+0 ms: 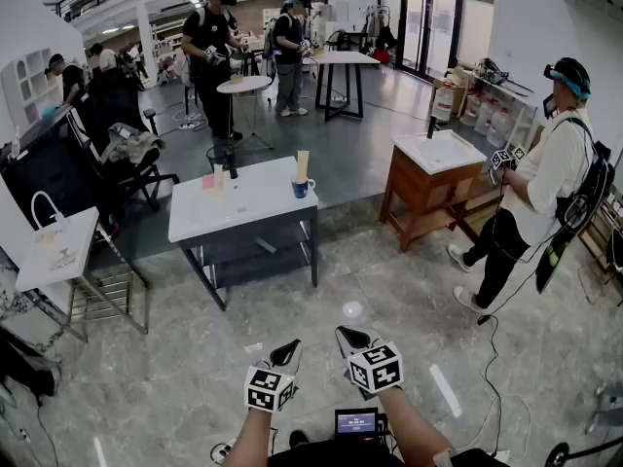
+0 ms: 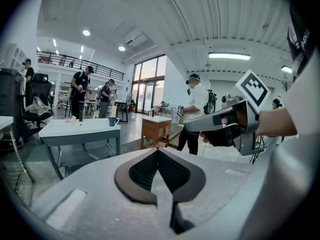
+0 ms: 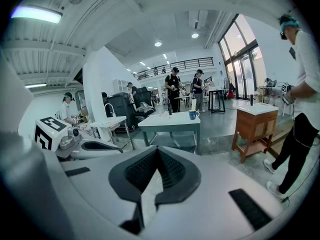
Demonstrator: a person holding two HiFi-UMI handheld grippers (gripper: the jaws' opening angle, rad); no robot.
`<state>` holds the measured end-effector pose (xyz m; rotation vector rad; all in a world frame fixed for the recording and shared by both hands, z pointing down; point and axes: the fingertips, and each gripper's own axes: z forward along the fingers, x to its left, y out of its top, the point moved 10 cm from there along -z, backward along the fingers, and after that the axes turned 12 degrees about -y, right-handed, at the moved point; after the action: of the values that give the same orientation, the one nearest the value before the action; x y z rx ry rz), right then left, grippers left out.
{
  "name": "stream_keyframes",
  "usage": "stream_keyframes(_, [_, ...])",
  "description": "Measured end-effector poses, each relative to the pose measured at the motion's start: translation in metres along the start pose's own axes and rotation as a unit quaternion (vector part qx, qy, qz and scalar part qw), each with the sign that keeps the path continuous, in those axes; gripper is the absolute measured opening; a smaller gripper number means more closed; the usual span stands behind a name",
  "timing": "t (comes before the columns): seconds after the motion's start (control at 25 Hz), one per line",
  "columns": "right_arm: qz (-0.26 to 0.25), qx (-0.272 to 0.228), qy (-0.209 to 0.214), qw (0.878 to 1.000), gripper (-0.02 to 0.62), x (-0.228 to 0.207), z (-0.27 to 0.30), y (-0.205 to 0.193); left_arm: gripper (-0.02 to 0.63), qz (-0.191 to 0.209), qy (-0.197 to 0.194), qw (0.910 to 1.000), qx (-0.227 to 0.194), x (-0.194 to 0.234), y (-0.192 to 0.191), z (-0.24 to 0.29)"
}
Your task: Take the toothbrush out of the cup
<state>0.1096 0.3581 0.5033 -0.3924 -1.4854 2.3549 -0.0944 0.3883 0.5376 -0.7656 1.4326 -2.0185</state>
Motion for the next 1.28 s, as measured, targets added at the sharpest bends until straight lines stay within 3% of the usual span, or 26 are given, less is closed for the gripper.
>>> stream_keyframes(1.28, [0.039, -0.009, 0.011, 0.999, 0.008, -0.026, -0.008, -0.01, 0.009, 0.002, 0.012, 0.9999, 0.002, -0.017, 0.006, 0.016])
